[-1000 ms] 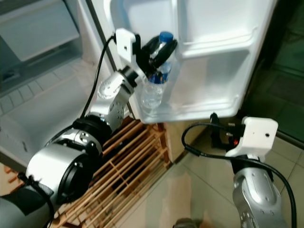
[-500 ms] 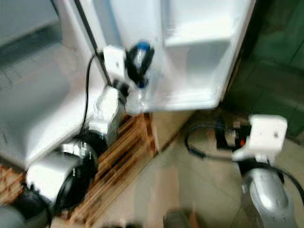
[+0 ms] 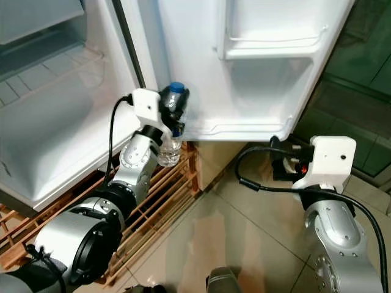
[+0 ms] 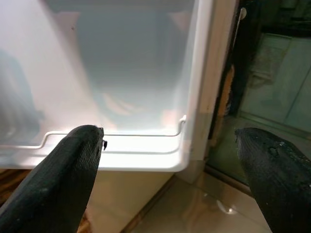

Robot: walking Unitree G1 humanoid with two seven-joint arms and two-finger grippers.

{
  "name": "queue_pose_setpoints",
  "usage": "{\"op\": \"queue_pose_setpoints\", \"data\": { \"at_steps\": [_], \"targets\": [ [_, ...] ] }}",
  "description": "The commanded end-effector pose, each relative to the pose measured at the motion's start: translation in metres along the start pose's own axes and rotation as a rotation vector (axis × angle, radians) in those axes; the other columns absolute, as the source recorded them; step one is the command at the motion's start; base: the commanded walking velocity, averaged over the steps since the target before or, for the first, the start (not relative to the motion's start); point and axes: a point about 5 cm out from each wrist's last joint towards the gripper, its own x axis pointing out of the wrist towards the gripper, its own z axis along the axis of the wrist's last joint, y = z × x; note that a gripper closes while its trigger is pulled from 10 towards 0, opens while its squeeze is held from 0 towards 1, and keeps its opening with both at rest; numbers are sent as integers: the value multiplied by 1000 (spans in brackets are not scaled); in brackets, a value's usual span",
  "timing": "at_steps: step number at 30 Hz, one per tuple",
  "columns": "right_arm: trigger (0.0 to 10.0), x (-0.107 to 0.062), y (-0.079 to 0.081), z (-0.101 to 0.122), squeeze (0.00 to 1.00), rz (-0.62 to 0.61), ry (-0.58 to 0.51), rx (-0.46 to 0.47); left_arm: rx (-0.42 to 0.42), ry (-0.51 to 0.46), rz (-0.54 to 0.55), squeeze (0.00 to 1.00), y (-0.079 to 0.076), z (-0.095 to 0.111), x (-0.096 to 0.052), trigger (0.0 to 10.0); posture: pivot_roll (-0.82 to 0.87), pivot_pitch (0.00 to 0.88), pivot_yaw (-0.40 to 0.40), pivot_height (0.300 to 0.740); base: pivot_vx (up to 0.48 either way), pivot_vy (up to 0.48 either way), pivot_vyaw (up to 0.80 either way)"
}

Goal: Restocking fridge

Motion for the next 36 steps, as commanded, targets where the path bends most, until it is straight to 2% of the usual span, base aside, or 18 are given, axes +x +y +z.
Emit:
{"op": "queue_pose_setpoints", "data": {
  "at_steps": [1,3,8,11,12,13,18,21,23,28,32,34,35,36],
  "targets": [
    [10000,3,5,1,275,12,-18,5,-11,-40,-40,0,1,12,6,10000,-384,0,128,732,0,0,0],
    [10000,3,4,-2,278,-3,-19,21,-22,-136,-82,0,-2,28,8,10000,-366,0,135,732,0,0,0],
    [10000,1,10,-6,275,1,-13,36,-63,-297,-57,0,-3,64,26,10000,-368,0,136,732,0,0,0],
    [10000,-1,13,-6,278,8,-14,34,-67,-337,-37,0,-3,75,32,10000,-390,0,141,732,0,0,0],
    [10000,-5,14,-7,278,10,-17,31,-88,-393,-44,0,-4,85,36,10000,-401,0,144,732,0,0,0],
    [10000,-7,14,-8,275,7,-15,27,-80,-398,-49,0,-6,85,36,10000,-403,0,145,732,0,0,0],
    [10000,-13,10,-10,271,-19,-2,12,-24,-339,-65,0,-11,71,33,10000,-438,19,158,732,0,0,0],
    [10000,-20,6,-4,275,-34,-6,-6,-53,-292,-82,0,-16,61,33,10000,-468,58,170,732,0,0,0],
    [10000,-29,1,-10,275,-62,24,-21,-54,-215,-91,0,-22,50,34,10000,-487,82,187,732,0,0,0],
    [10000,-37,4,-7,278,-78,18,-15,-61,-118,-123,0,-25,38,33,10000,-494,86,218,732,0,0,0],
    [10000,-37,3,-9,275,-120,12,5,-92,-146,-282,0,-27,46,27,10000,-444,72,241,732,0,0,0],
    [10000,-33,4,-11,278,-122,8,14,-127,-109,-347,0,-31,47,25,10000,-416,62,238,732,0,0,0],
    [10000,-29,7,-11,275,-110,2,24,-127,-111,-415,0,-38,50,16,10000,-392,56,232,732,0,0,0],
    [10000,-29,7,-11,275,-110,2,24,-127,-111,-415,0,-38,50,16,10000,-392,56,232,732,0,0,0]
  ]
}}
